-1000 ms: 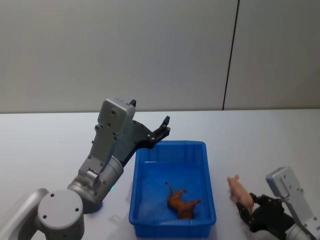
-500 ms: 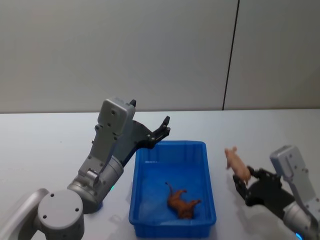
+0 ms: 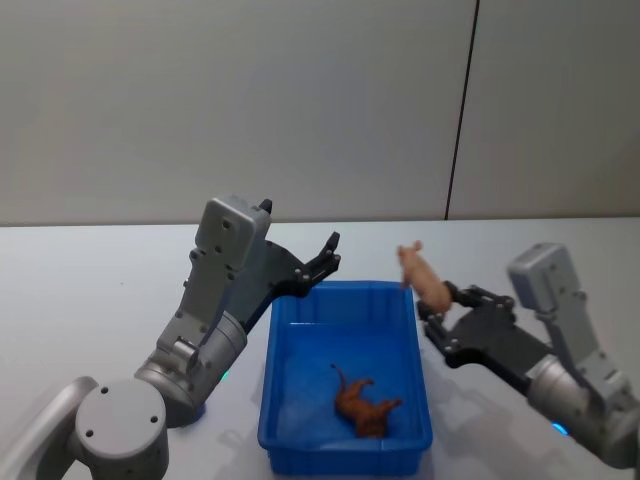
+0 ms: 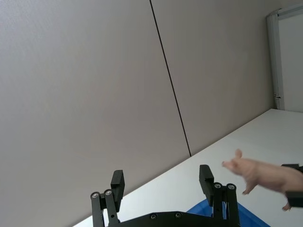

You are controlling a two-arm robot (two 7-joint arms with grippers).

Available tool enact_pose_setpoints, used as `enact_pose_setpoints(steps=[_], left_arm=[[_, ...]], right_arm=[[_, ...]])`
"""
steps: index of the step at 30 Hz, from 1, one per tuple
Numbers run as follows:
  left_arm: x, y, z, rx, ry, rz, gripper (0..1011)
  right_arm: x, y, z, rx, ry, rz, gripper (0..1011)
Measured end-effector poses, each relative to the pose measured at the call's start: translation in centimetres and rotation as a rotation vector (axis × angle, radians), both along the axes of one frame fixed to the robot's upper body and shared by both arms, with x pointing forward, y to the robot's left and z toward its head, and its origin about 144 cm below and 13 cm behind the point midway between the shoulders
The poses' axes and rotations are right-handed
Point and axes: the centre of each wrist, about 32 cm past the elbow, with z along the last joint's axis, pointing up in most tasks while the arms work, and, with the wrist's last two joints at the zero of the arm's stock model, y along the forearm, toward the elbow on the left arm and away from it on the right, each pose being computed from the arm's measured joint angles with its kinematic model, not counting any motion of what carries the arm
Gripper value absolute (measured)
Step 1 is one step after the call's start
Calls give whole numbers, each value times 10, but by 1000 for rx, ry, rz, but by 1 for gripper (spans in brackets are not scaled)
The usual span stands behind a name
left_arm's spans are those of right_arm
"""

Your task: Pick up the two dolls from the table and place them into the box.

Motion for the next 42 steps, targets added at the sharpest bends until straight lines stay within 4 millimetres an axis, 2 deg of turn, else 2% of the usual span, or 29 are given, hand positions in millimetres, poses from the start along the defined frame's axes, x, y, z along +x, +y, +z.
enact_pose_setpoints(steps=[7,11,14,15,21,27,42], left_arm=[[0,0,0,0,0,0,1001],[0,0,0,0,0,0,1001],[0,0,0,0,0,0,1001],[0,0,0,0,0,0,1001],[0,0,0,0,0,0,1001],[0,0,0,0,0,0,1001],[0,0,0,0,0,0,1001]], right_arm=[[6,19,0,-10,8,71,406],[8,28,-1,-21,18,92,511],[10,32,-2,-28,21,101,615],[10,34,-3,-31,22,103,677],[11,34,-4,-36,10,101,826],[10,19,-3,-33,-21,74,1001],[-2,-32,-5,-35,-61,-6,1001]])
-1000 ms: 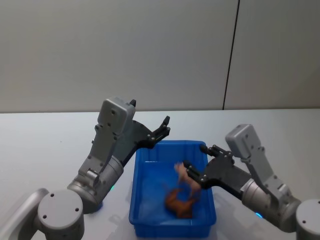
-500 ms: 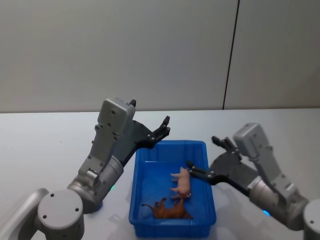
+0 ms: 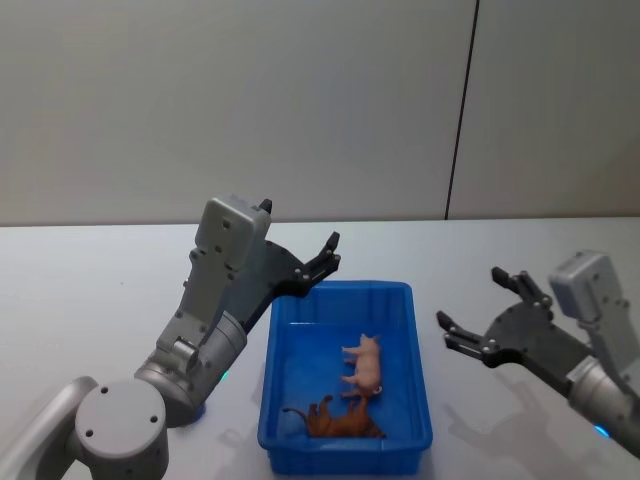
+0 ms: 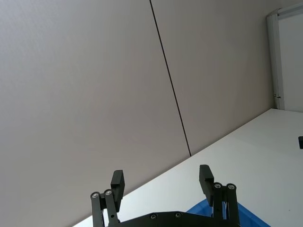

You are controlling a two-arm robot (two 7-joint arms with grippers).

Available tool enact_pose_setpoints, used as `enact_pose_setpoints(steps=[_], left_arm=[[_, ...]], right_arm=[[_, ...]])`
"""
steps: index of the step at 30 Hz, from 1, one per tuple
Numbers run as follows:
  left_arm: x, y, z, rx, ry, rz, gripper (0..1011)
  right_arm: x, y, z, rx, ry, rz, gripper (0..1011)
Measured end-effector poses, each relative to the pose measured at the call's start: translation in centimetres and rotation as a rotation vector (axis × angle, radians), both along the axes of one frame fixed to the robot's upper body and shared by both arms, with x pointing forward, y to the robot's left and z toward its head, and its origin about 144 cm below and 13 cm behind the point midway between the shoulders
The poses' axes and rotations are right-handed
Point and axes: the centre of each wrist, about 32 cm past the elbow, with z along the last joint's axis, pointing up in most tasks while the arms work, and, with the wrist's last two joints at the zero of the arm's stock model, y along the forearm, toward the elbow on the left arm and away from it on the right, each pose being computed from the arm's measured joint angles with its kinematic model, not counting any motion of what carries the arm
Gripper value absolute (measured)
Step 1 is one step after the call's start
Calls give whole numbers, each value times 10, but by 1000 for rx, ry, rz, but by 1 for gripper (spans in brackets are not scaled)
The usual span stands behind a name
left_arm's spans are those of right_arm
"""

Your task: Pick up the two dolls from the table and place them into the box.

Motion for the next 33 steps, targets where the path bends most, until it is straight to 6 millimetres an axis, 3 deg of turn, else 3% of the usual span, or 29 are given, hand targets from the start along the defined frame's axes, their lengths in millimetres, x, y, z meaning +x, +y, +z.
enact_pose_setpoints(steps=[12,24,33], left_arm=[[-11,4,-2,8,16,40,1001],[-49,20,-18,5,93,142,1001],[-83,42,-46,-26,176,217,1001]], right_arm=[[-6,-20,-1,-8,-7,-35,1001],[-9,-27,0,-11,-11,-47,1001],[-10,-30,0,-13,-12,-51,1001]])
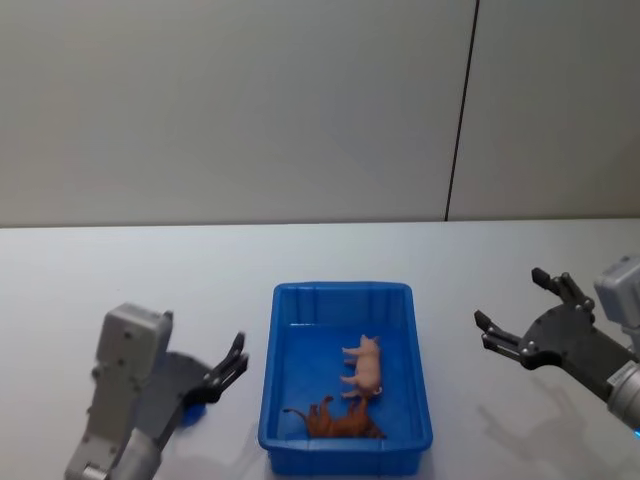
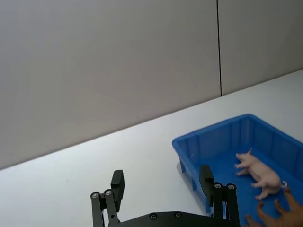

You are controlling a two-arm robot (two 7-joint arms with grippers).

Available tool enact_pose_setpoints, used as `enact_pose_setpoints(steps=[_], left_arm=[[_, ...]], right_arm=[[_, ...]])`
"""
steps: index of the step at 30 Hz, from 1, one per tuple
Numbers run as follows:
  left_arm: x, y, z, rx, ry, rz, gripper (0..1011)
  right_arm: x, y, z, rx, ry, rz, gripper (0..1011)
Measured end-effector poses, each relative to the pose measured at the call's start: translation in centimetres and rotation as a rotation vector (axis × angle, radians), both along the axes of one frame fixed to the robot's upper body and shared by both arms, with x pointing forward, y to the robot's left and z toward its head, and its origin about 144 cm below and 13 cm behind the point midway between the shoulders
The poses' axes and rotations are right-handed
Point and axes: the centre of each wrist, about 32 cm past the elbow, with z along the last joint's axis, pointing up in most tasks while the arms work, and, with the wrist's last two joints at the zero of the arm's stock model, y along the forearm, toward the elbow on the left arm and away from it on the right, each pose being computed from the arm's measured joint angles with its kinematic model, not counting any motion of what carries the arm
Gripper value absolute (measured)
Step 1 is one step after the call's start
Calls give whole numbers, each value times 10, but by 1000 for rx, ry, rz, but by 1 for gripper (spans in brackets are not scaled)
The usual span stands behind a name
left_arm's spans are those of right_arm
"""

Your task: Pick up the two dolls from the table and place them into the box.

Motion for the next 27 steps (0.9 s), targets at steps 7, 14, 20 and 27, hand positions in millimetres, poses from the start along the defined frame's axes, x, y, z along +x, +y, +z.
enact_pose_setpoints(steps=[7,14,20,27], left_arm=[[-13,14,-18,-19,41,20,1001],[-16,28,-35,-35,76,14,1001],[-11,40,-48,-43,98,-11,1001],[0,55,-63,-48,116,-45,1001]], right_arm=[[0,-1,0,-1,-1,-1,1001],[0,-1,0,0,-2,-2,1001],[0,-2,0,0,-1,-3,1001],[-1,-2,0,-1,-1,-3,1001]])
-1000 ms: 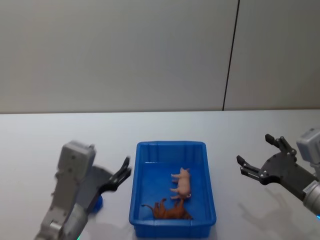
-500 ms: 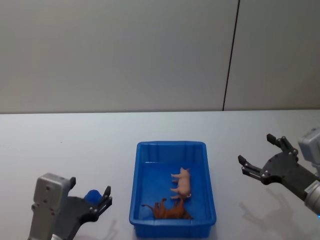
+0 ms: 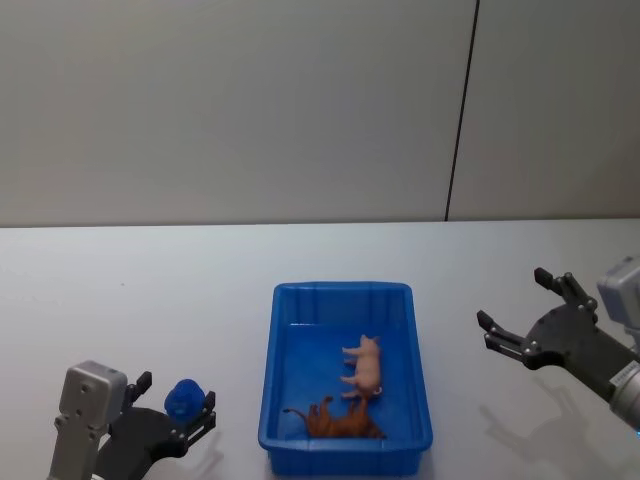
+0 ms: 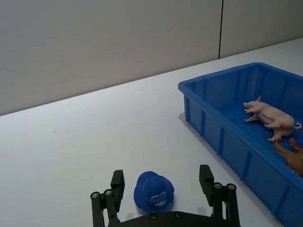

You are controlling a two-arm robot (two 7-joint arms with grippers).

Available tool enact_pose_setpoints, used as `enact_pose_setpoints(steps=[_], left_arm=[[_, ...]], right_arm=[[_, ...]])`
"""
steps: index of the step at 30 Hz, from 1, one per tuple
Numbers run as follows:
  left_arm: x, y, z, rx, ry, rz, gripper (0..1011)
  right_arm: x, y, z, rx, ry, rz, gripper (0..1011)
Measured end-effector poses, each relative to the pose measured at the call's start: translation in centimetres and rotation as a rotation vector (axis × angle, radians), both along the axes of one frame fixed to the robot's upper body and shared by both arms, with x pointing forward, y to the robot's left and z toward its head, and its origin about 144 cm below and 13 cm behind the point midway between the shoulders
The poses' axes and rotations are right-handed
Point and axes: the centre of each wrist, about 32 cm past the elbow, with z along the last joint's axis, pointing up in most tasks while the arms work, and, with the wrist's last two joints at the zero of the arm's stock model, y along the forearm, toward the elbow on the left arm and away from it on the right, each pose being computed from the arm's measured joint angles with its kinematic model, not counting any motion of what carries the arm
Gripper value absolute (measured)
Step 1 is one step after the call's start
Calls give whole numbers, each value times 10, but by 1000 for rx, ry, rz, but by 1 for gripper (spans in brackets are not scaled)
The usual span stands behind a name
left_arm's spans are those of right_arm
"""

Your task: Pick up the two dolls from the table and place them into the box.

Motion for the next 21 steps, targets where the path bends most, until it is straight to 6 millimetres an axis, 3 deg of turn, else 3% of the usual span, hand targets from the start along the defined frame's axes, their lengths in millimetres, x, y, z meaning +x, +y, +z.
enact_pose_setpoints(steps=[21], left_arm=[[30,31,-32,9,70,-53,1001]], right_arm=[[0,0,0,0,0,0,1001]])
